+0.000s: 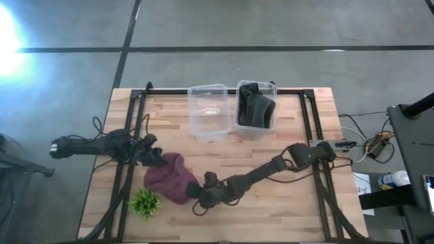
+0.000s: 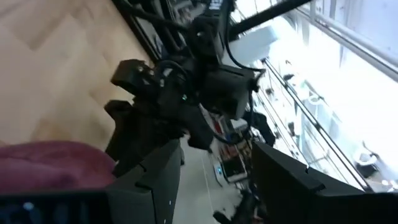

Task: Pick & Place hat
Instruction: Put the red cap into the left transparent bin

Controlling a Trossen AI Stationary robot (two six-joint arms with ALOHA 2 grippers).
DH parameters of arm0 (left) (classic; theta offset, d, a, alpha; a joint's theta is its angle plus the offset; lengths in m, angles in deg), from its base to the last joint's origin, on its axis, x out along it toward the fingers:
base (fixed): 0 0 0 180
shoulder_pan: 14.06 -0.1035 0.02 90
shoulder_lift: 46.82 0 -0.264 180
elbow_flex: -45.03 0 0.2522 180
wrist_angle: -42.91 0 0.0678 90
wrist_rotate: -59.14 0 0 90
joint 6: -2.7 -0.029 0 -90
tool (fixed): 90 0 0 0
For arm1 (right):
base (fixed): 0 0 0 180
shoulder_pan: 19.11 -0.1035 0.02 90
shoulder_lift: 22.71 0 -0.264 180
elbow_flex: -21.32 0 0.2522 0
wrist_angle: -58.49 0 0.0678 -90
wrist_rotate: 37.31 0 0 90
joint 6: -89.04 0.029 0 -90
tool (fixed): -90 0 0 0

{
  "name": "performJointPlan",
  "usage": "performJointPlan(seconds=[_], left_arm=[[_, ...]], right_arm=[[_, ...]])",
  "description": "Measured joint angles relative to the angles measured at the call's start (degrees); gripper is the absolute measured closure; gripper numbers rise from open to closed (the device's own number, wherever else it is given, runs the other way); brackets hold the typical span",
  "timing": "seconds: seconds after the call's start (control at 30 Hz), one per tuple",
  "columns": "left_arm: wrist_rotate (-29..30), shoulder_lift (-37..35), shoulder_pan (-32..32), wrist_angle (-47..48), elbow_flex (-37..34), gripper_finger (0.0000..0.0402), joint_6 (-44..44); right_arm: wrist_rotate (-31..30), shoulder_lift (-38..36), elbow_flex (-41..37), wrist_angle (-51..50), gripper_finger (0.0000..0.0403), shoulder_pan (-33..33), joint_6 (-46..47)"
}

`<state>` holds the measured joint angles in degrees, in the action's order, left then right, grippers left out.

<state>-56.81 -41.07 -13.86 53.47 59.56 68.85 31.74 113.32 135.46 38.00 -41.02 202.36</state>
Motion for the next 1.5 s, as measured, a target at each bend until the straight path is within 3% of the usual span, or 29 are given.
performJointPlan(seconds=[0.1, 0.23, 0.4, 0.67, 0.77, 1.03, 1.33, 1.5], left_arm=[[1.7, 0.33, -0.08, -1.01, -0.18, 0.0209, 0.11], [8.88, 0.36, -0.12, -2.92, -0.2, 0.0209, 1.6], [7.38, 2.57, 0.72, 6.55, 1.97, 0.0209, 3.34], [2.84, 13.82, 3.5, 24.58, 8.28, 0.0211, -2.19], [2.52, 18.33, 4.67, 26.98, 8.96, 0.0211, -2.49], [4.33, 29.45, 6.67, 26.07, 9.07, 0.0211, -1.37], [5.9, 41.48, 6.73, 7.57, 8.29, 0.0211, -0.52], [6.43, 44.59, 6.71, 5.39, 10.09, 0.0211, -1.29]], right_arm=[[0.01, 0.0, 0.0, 1.47, 0.0236, 0.35, -0.82], [0.6, 0.0, 0.0, 2.4, 0.0236, 0.27, -1.44], [-0.18, 0.13, 0.0, 2.49, 0.0236, 0.45, -1.47], [-1.63, 0.76, -0.07, 2.83, 0.0236, 1.85, -1.44], [-1.93, 0.79, -0.07, 2.95, 0.0236, 2.74, -1.73], [-2.01, 0.87, 0.0, 8.6, 0.0236, 5.35, -8.81], [0.37, 0.9, 0.0, 8.89, 0.0237, 7.63, -14.39], [0.98, 0.2, 0.0, 9.02, 0.0267, 7.81, -18.44]])
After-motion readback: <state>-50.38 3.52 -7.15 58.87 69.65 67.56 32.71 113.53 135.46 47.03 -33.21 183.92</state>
